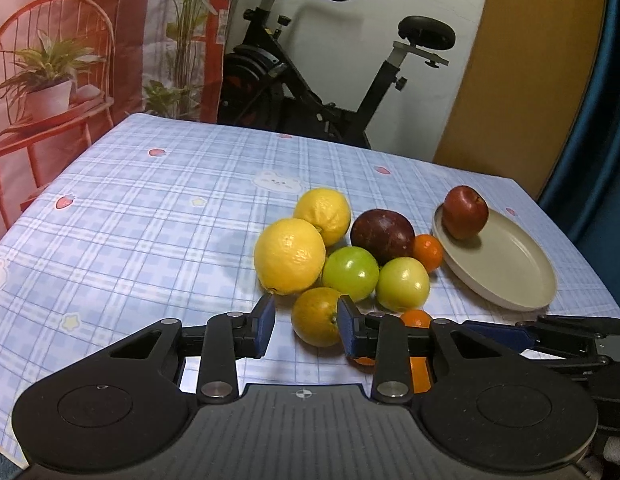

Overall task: Organize fruits
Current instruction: 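Grasp a tangerine with the left tool while the right tool grasps another tangerine, then carry both held tangerines toward the beige plate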

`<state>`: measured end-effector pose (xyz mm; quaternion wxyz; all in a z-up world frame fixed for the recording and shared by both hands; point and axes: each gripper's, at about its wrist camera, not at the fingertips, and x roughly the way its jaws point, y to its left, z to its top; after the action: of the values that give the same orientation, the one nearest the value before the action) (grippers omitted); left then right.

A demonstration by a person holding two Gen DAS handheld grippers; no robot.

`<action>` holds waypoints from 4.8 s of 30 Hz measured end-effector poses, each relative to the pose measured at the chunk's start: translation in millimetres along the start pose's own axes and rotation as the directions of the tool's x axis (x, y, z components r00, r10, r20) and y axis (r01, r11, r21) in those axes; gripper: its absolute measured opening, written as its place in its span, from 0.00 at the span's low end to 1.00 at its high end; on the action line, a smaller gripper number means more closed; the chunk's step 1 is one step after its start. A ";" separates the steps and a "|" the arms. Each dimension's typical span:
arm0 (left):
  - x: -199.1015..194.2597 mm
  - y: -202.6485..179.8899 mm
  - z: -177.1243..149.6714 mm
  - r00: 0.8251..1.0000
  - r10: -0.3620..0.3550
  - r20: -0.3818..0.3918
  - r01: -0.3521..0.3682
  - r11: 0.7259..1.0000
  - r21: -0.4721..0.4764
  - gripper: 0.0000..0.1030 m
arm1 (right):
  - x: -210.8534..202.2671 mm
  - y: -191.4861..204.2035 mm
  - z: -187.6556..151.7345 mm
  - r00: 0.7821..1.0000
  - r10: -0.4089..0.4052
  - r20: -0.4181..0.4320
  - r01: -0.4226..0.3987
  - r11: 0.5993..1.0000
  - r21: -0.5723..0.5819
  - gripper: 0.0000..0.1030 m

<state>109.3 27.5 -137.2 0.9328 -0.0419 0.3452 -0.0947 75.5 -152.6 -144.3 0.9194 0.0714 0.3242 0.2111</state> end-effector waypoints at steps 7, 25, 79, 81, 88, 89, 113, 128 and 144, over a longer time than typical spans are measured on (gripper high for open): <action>-1.0 0.9 -0.6 1.000 -0.012 0.001 0.012 1.000 0.005 0.35 | 6.8 12.2 -3.0 0.999 0.028 -0.030 -0.029 0.999 -0.034 0.35; 2.5 2.0 -5.8 0.999 -0.046 -0.022 0.046 0.999 0.003 0.35 | 32.0 22.0 -8.9 0.994 0.010 -0.113 -0.017 0.998 -0.064 0.38; 35.2 -40.6 -27.7 0.986 -0.130 -0.105 0.149 0.968 0.202 0.36 | -8.2 -30.8 -16.7 0.992 -0.107 -0.061 0.113 0.988 0.107 0.37; 35.1 -40.4 -28.3 0.986 -0.129 -0.104 0.148 0.968 0.201 0.36 | -7.7 -30.8 -16.2 0.992 -0.109 -0.061 0.115 0.988 0.103 0.37; 34.4 -40.3 -29.6 0.987 -0.126 -0.098 0.144 0.968 0.204 0.36 | -7.9 -30.3 -16.3 0.992 -0.110 -0.061 0.115 0.988 0.104 0.37; 34.7 -40.5 -29.5 0.987 -0.126 -0.097 0.143 0.969 0.203 0.36 | -8.0 -30.3 -16.4 0.992 -0.109 -0.061 0.115 0.988 0.104 0.37; 15.8 -54.7 -9.9 0.991 -0.130 -0.034 0.135 0.958 0.252 0.36 | -21.3 -31.0 -10.1 0.993 -0.118 -0.011 0.119 0.985 0.125 0.37; 18.1 -89.9 26.9 0.983 -0.181 0.031 0.163 0.938 0.306 0.36 | -49.8 -55.2 15.6 0.983 -0.164 0.086 0.152 0.980 0.128 0.37; 53.4 -131.5 46.2 0.970 -0.244 0.010 0.224 0.905 0.362 0.36 | -55.0 -108.6 35.8 0.964 -0.244 0.109 0.233 0.967 0.108 0.37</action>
<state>159.7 -111.5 -117.2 0.9157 0.0852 0.2889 -0.2659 96.5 -274.1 -114.4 0.9517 0.0879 0.2835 0.0785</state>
